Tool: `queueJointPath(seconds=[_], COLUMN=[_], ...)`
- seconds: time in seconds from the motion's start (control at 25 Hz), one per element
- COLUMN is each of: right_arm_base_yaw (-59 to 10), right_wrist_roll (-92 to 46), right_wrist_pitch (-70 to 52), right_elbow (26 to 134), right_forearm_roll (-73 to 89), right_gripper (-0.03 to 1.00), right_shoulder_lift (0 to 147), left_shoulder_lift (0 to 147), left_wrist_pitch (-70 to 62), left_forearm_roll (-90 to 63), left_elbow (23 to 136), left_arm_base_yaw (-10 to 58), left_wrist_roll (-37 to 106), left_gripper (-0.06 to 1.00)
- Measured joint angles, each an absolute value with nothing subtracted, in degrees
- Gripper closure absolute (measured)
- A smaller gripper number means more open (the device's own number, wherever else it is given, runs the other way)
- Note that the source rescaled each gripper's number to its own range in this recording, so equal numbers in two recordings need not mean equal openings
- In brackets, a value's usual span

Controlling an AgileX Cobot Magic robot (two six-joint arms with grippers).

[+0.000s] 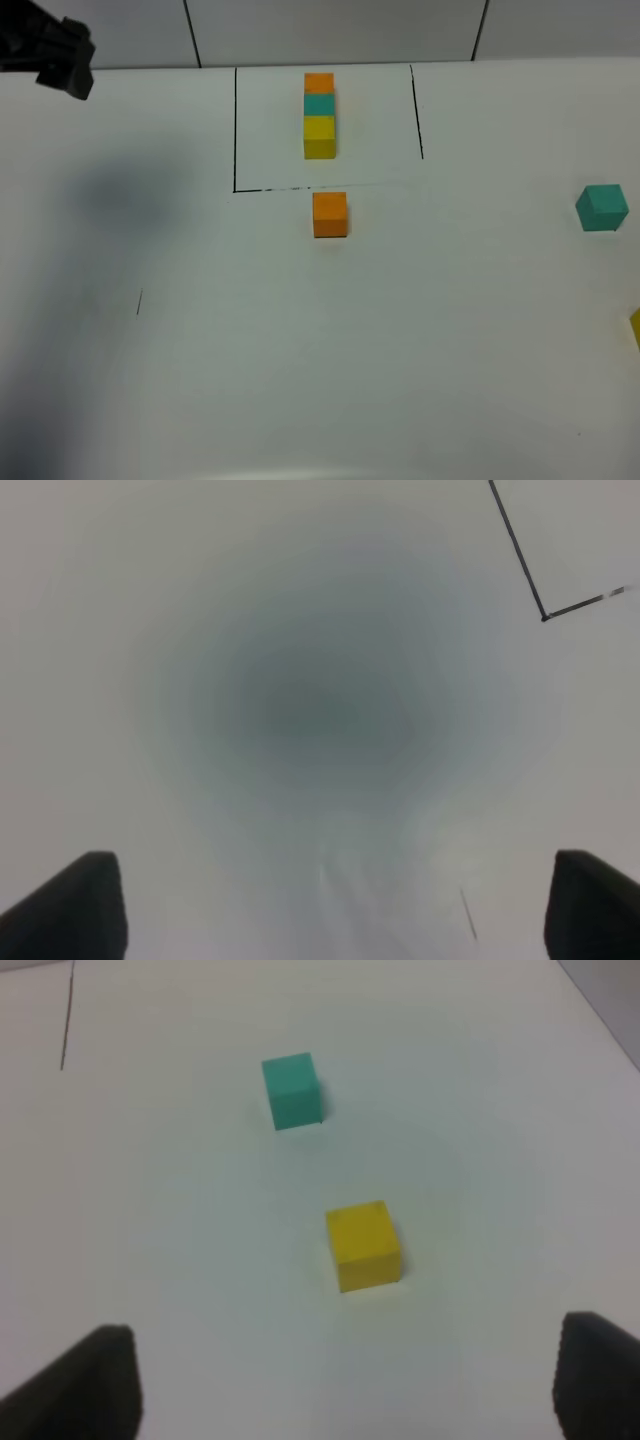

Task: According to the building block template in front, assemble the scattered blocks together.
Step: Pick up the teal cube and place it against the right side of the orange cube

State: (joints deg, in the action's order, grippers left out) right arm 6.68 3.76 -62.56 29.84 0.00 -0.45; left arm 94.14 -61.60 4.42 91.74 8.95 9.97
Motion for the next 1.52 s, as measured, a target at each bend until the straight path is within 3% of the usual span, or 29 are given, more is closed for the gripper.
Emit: queueJointPath(seconds=[0.52, 1.04, 1.52], right_arm_base_yaw=[6.7, 6.7, 6.7], right_wrist_roll=[3.8, 3.8, 3.8], right_wrist_pitch=[-62.6, -62.6, -62.6], right_elbow=[29.8, 29.8, 29.8], right_forearm_roll=[0.0, 0.0, 0.0], right_gripper=[0.27, 0.27, 0.27], right_shoulder_lift=[-0.5, -0.5, -0.5], left_shoulder_lift=[54.2, 31.6, 17.9], left_wrist_pitch=[-55.0, -58.1, -61.7], left_forearm_roll=[9.4, 7.9, -3.4], left_elbow=[63.2, 50.1, 40.9], left_arm_base_yaw=[9.0, 9.0, 9.0], left_wrist_roll=[1.2, -2.0, 3.1], left_gripper=[0.03, 0.02, 0.02])
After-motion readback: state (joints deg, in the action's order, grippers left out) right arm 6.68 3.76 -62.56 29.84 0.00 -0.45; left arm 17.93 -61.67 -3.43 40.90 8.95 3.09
